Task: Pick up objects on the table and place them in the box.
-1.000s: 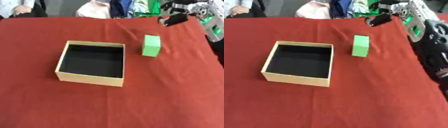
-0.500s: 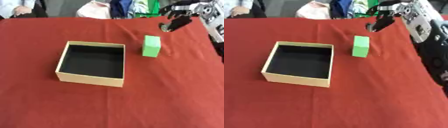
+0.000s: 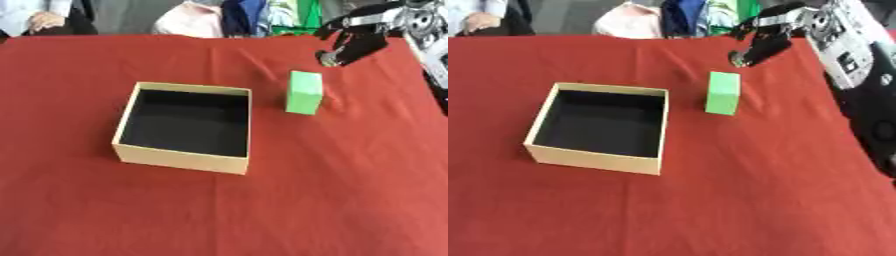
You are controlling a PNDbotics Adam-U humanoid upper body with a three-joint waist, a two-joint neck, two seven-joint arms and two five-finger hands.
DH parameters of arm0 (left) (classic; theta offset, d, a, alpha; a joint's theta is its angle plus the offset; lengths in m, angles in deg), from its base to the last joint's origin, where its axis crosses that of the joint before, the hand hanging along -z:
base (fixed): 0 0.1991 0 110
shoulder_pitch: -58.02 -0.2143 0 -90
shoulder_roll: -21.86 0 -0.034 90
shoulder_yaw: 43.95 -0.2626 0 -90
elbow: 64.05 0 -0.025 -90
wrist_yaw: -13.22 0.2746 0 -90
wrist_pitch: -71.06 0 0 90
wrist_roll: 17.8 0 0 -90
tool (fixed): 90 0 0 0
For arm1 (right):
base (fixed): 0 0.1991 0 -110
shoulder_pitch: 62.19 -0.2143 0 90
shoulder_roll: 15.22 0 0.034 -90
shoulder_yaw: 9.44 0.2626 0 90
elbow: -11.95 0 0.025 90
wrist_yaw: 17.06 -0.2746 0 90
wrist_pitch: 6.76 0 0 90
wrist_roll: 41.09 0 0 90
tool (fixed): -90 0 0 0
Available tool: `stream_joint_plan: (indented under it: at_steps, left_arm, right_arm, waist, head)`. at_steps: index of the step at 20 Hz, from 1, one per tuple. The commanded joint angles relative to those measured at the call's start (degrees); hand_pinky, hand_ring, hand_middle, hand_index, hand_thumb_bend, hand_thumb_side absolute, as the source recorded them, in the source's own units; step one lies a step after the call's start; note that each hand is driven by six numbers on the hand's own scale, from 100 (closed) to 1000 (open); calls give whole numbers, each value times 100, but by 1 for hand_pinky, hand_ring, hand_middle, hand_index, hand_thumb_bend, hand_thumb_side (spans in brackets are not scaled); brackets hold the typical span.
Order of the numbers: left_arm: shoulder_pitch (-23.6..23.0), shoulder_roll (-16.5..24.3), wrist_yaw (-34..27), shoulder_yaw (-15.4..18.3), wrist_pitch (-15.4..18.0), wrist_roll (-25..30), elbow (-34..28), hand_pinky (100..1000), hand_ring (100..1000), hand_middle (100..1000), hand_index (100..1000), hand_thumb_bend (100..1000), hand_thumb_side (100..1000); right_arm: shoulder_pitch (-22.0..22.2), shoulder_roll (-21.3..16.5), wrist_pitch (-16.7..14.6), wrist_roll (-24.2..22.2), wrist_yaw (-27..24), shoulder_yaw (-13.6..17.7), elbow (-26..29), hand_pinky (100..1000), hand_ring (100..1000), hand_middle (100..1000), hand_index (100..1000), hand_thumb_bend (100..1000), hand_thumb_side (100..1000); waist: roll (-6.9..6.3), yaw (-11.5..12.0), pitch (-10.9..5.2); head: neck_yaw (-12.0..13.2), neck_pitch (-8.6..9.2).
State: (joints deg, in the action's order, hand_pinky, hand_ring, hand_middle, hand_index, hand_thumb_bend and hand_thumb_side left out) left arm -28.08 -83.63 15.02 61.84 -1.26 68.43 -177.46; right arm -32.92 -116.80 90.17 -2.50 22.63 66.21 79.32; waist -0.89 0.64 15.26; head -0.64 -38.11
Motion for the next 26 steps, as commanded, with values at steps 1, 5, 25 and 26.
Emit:
stream_joint_plan:
  at_steps: [1, 5, 25, 26]
  left_arm:
    - [36, 20, 5, -12, 0, 30, -118, 685, 599, 680, 802, 100, 563]
    - [36, 18, 4, -11, 0, 34, -118, 685, 599, 680, 802, 100, 563]
    - [42, -24, 21, -27, -21, 109, -118, 686, 600, 683, 803, 100, 552]
    - [42, -25, 21, -28, -21, 115, -118, 686, 600, 683, 803, 100, 552]
  right_arm:
    - [-63, -154, 38, -4, -87, -20, 100, 889, 917, 964, 1000, 100, 606]
    - [-53, -149, 62, 10, -108, -46, 97, 889, 917, 964, 1000, 100, 606]
    - [89, 67, 140, 189, 196, -327, -158, 926, 930, 956, 1000, 100, 717]
    - [88, 79, 125, 179, 248, -334, -199, 928, 929, 957, 1000, 100, 707]
  waist:
    - [53, 0, -70]
    - [53, 3, -69]
    - [40, 36, -20]
    - [38, 39, -19]
  head:
    - [20, 77]
    - [20, 78]
    - [28, 127]
    - [27, 129]
